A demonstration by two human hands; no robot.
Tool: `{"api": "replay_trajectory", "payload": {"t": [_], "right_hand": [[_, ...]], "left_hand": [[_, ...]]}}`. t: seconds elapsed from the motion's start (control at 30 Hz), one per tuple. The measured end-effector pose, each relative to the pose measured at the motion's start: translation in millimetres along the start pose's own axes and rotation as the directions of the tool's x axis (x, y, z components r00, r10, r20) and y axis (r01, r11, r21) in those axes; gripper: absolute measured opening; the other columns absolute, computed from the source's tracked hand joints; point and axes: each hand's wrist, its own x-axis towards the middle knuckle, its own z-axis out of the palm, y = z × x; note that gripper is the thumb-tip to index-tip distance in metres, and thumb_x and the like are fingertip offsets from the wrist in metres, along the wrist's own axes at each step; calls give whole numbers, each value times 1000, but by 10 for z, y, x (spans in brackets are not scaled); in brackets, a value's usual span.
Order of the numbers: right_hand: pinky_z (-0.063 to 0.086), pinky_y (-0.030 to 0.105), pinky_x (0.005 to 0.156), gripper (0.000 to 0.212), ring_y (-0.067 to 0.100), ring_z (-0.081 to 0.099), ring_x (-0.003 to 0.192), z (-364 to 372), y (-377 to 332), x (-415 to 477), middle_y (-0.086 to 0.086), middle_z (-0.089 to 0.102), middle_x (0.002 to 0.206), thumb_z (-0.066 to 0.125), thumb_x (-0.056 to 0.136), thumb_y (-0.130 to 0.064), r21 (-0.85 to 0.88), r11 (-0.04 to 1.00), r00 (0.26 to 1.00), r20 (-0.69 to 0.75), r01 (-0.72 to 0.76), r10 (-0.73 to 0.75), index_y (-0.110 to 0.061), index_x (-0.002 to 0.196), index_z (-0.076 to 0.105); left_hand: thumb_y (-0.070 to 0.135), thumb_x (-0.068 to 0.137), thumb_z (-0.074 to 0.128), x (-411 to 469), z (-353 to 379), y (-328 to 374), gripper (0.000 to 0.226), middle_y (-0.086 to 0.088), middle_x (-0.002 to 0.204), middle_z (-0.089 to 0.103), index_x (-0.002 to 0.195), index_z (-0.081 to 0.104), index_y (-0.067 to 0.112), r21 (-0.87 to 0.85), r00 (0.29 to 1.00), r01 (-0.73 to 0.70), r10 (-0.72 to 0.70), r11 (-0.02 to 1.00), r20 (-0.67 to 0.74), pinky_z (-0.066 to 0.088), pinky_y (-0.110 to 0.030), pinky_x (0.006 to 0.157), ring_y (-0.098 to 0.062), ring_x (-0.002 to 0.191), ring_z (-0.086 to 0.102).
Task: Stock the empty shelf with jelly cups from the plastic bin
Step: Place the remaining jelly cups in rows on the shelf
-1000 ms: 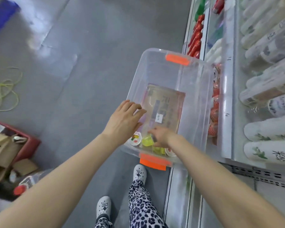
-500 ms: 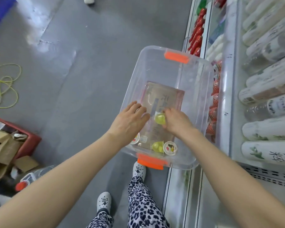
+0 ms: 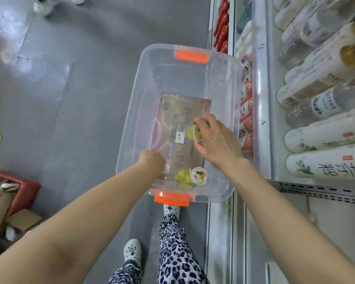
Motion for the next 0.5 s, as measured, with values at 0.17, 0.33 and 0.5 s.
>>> {"api": "replay_trajectory", "payload": {"t": [0.17, 0.33, 0.5], "right_hand": [[48, 33, 61, 43, 26, 58, 86, 17, 5, -19, 8, 49, 115, 65, 86, -26, 13, 1000, 1000, -19, 1, -1, -16, 123, 46], [54, 37, 74, 51, 25, 57, 93, -43, -7, -95, 7, 49, 117, 69, 83, -23, 109, 994, 996, -79, -33, 41, -18, 128, 45], [48, 32, 77, 54, 26, 57, 98, -201, -102, -407, 8, 49, 119, 69, 82, -22, 141, 984, 974, -184, -107, 132, -17, 131, 48]], "left_hand": [[24, 92, 57, -2, -5, -1, 40, -2, 129, 55, 131, 48, 25, 11, 996, -74, 75, 997, -54, 45, -33, 86, -24, 121, 54], [23, 83, 62, -136, -128, -83, 54, -13, 122, 47, 130, 39, 13, -166, 968, -107, 65, 980, -242, 47, -39, 92, -31, 113, 46], [26, 79, 63, -461, -223, -172, 55, -13, 115, 53, 128, 41, 10, -268, 861, -206, 44, 941, -507, 32, -33, 97, -32, 105, 49]]}}
